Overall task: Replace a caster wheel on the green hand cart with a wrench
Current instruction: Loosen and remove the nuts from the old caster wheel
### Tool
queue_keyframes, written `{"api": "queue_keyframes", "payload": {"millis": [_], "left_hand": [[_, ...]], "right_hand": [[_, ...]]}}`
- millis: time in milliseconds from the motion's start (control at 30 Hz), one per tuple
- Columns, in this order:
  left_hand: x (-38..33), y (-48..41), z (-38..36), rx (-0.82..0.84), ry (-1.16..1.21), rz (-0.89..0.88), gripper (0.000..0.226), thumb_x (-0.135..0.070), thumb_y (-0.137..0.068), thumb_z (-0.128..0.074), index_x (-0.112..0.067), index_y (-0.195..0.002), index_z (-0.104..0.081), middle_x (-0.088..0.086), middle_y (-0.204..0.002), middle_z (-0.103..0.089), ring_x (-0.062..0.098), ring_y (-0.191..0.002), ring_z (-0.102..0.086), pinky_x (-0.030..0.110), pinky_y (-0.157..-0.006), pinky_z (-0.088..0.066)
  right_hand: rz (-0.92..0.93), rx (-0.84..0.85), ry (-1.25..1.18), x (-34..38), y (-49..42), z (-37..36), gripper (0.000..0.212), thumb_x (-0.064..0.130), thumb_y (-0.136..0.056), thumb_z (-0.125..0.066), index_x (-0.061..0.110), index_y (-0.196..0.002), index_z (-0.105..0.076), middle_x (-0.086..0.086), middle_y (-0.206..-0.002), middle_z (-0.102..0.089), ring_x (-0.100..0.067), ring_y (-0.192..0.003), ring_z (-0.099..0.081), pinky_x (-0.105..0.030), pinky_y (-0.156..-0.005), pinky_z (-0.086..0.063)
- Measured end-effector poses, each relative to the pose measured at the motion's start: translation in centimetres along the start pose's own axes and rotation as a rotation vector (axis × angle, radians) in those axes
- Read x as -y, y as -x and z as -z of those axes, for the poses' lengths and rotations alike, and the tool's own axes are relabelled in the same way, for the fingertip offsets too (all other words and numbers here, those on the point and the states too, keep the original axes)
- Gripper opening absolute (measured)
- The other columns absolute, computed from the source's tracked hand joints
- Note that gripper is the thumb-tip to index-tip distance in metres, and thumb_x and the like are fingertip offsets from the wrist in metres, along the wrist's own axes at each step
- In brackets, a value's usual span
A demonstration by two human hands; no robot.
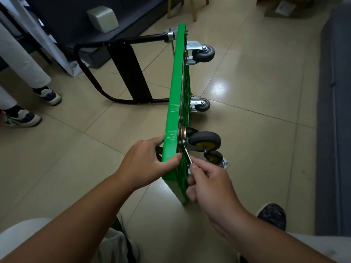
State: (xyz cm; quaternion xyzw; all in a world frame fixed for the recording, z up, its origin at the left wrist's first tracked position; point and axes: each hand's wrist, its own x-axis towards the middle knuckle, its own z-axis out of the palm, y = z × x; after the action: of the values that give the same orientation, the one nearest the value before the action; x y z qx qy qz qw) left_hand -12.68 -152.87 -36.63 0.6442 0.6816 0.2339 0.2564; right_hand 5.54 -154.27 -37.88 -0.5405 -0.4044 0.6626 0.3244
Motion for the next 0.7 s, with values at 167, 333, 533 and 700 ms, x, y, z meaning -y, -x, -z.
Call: {"api": "queue_keyframes", "payload": {"millis": [167, 333, 533, 700], "left_hand": [[0.0, 0.2, -0.3, -0.031, -0.083, -0.028, 0.057, -0.072, -0.085, -0.045, -0.034, -0.121, -0.067, -0.014, -0.090, -0.072, 0.001, -0.078, -0.067, 0.028, -0.066, -0.056], [0.6, 0.1, -0.7, -0.059, 0.114, 0.017, 0.037, -0.054, -0.102, -0.036, -0.039, -0.079, -0.062, -0.003, -0.061, -0.057, 0.012, -0.054, -0.050, 0.033, -0.054, -0.037], [0.7, 0.2, -1.2, -0.038, 0.129, 0.037, 0.038, -0.068, -0.100, -0.037, -0.044, -0.090, -0.066, -0.004, -0.064, -0.062, 0.011, -0.056, -0.054, 0.034, -0.055, -0.044], [1.2, 0.3, -1.5, -0.012, 0.077, 0.007, 0.045, -0.074, -0.093, -0.040, -0.043, -0.117, -0.062, -0.008, -0.080, -0.069, 0.011, -0.070, -0.063, 0.031, -0.060, -0.047]], "right_hand": [[-0.012, 0.126, -0.044, 1.8, 0.8, -0.5, 0.037, 0.013, -0.104, -0.050, 0.020, -0.140, -0.056, -0.010, -0.070, -0.055, -0.020, -0.044, -0.055, -0.022, -0.041, -0.041], [-0.064, 0.220, -0.101, 3.1, 0.6, -1.1, 0.028, 0.009, -0.102, -0.052, 0.009, -0.129, -0.059, -0.017, -0.071, -0.055, -0.031, -0.049, -0.061, -0.035, -0.048, -0.056], [0.029, 0.103, -0.013, 1.2, 1.3, -2.5, 0.040, 0.012, -0.106, -0.045, 0.020, -0.144, -0.051, 0.009, -0.051, -0.055, -0.025, -0.046, -0.052, -0.026, -0.043, -0.044], [0.100, -0.010, 0.133, 0.3, 0.5, -3.5, 0.038, 0.017, -0.107, -0.038, 0.024, -0.140, -0.056, 0.018, -0.075, -0.045, -0.006, -0.060, -0.052, -0.018, -0.054, -0.040]]}}
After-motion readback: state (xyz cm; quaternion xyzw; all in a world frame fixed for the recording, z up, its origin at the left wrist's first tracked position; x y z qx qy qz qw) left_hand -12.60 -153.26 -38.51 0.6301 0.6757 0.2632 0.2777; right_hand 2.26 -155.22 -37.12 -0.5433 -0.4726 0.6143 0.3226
